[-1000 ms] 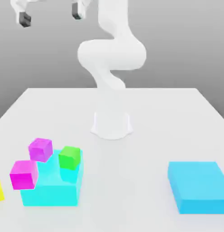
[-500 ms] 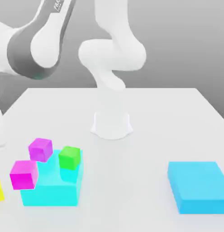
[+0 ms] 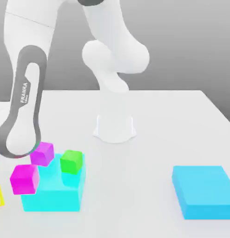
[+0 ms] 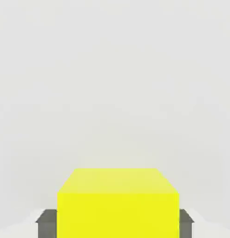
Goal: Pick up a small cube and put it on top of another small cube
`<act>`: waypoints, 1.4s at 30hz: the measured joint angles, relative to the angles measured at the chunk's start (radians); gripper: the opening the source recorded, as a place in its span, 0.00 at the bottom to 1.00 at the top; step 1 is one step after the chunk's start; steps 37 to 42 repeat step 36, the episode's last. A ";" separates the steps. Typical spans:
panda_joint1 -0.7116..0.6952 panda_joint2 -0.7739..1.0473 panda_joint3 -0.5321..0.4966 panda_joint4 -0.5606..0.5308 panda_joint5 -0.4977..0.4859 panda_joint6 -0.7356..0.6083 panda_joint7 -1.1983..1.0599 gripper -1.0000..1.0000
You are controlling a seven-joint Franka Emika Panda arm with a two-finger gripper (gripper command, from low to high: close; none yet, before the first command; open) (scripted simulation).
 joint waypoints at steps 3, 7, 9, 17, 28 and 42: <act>0.011 -0.025 -0.015 -0.007 -0.018 -0.018 0.013 0.00; 0.062 -0.160 -0.082 -0.047 -0.098 -0.112 0.081 0.00; 0.080 -0.228 -0.094 -0.084 -0.112 -0.144 0.122 0.00; 0.122 -0.519 -0.116 -0.252 -0.247 -0.250 0.364 0.00; 0.008 -0.899 0.014 -0.477 -0.497 -0.378 0.739 0.00; 0.011 -0.765 0.006 -0.528 -0.492 -0.192 0.742 1.00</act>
